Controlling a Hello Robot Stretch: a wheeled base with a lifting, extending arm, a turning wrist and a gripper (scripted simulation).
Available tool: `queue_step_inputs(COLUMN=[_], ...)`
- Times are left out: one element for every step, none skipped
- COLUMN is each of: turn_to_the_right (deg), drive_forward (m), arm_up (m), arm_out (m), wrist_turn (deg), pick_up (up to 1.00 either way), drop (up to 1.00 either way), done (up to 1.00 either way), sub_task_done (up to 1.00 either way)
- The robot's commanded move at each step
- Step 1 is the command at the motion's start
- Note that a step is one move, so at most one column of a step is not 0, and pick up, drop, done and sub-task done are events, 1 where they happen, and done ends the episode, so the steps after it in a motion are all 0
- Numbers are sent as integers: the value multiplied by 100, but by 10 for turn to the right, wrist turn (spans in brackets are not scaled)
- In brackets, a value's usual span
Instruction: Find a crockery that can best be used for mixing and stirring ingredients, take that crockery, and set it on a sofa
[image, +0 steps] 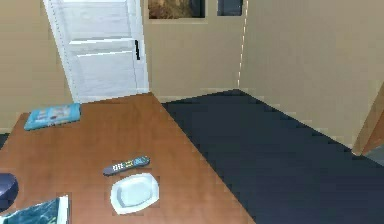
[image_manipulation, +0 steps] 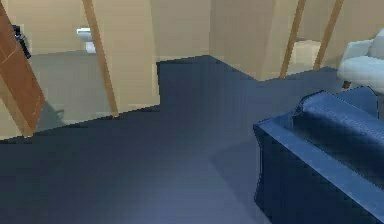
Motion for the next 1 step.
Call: queue_step_inputs(turn_to_the_right=[180], drive_forward=[0], arm_up=[0], arm_out=[0], wrist_turn=[0], pick_up=[0], drop=[0], done=[0], sub_task_done=[0])
